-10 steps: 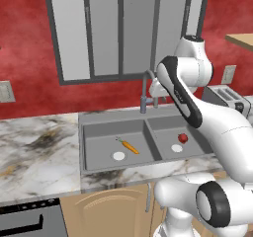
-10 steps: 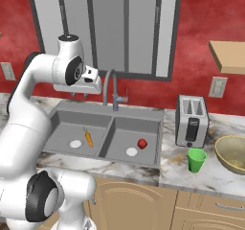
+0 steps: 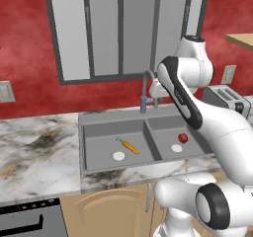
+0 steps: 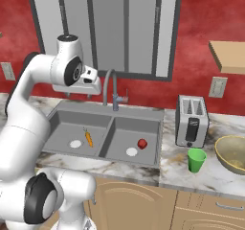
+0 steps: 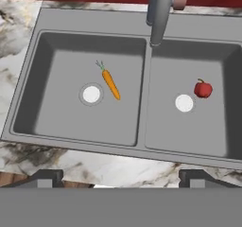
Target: Remove the bell pepper and carrot from the sink. Then move the bowl and cup from the counter to the sink for washing.
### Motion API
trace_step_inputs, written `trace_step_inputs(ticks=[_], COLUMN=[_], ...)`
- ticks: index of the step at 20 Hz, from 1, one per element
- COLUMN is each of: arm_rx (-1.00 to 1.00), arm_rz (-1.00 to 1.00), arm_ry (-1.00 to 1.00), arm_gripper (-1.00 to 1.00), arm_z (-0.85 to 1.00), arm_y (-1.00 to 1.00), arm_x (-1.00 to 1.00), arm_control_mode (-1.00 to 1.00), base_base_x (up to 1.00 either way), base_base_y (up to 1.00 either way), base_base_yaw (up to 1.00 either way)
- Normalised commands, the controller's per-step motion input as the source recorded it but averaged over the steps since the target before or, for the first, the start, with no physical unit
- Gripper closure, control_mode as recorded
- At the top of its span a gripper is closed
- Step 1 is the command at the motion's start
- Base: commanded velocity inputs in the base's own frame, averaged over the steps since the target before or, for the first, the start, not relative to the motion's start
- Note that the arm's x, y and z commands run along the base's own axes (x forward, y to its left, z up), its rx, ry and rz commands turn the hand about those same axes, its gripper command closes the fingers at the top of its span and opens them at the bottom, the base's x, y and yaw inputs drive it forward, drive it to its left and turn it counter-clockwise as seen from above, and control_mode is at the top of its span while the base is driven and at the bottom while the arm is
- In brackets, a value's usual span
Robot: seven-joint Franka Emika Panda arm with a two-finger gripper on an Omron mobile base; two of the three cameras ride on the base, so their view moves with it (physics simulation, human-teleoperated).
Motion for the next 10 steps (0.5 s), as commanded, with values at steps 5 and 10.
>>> trace_step_inputs(ticks=[5, 10], arm_rx=[0.0, 0.0], arm_rz=[0.01, 0.0], arm_ry=[-0.02, 0.0], arm_gripper=[-1.0, -1.0], arm_z=[-0.01, -0.04], arm_y=[0.16, 0.27], arm_x=[-0.12, -0.08], arm_control_mode=[-1.0, -1.0], base_base_x=[0.0, 0.0], base_base_y=[0.0, 0.0], base_base_yaw=[0.0, 0.0])
